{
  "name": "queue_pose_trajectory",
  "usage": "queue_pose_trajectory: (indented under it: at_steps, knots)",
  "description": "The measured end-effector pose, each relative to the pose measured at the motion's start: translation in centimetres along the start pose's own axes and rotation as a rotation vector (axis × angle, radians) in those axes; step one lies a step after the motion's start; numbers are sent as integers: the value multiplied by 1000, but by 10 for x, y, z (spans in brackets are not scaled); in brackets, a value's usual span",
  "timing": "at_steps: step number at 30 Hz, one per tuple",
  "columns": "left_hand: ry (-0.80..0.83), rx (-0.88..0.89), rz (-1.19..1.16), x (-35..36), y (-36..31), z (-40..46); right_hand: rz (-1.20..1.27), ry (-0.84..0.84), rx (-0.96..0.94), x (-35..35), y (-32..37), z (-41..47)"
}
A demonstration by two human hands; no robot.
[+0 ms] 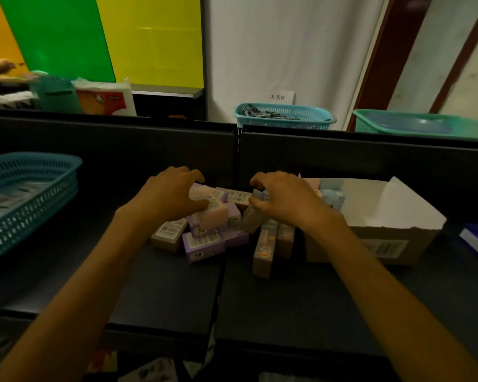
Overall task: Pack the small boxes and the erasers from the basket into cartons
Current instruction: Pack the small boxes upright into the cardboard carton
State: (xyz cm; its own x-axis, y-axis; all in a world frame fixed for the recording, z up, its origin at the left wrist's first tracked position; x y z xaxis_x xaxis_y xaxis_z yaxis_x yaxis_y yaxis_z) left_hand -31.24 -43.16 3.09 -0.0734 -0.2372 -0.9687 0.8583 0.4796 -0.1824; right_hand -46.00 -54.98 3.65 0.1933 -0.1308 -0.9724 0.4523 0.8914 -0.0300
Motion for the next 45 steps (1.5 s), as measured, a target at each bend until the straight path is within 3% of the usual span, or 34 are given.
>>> queue_pose_trajectory:
  at_steps: [7,10,20,25,30,36,45]
  knots:
    - [71,48,-227,14,23,-2,9,133,245,27,-4,9]
    - [92,39,-282,22,23,1,131,162,330,41,-6,9]
    - [148,100,-489,36,16,0,349,236,451,61,-17,14]
    - [199,172,-471,33,11,-2,385,269,443,59,-15,16]
    - [161,90,-381,42,7,0,429,270,407,53,-16,9]
    - [13,140,-99,34,-10,-5,466,117,346,29,-20,-1]
    - [-2,170,30,29,-14,-7,593,-18,345,21,-30,-14]
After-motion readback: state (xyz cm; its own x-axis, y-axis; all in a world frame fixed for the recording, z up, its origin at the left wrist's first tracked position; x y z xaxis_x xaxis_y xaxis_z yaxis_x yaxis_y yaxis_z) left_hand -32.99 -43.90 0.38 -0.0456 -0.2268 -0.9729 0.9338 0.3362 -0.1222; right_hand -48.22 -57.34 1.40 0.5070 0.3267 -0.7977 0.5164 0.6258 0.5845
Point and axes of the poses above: each hand's wrist, its own z-axis towards the middle knuckle, its own x-axis out of the palm, y = z × x, the point moved 6 cm from there along z, towards the middle knuckle, and after that the axes turned 7 degrees about -z, right-handed, at the moved point
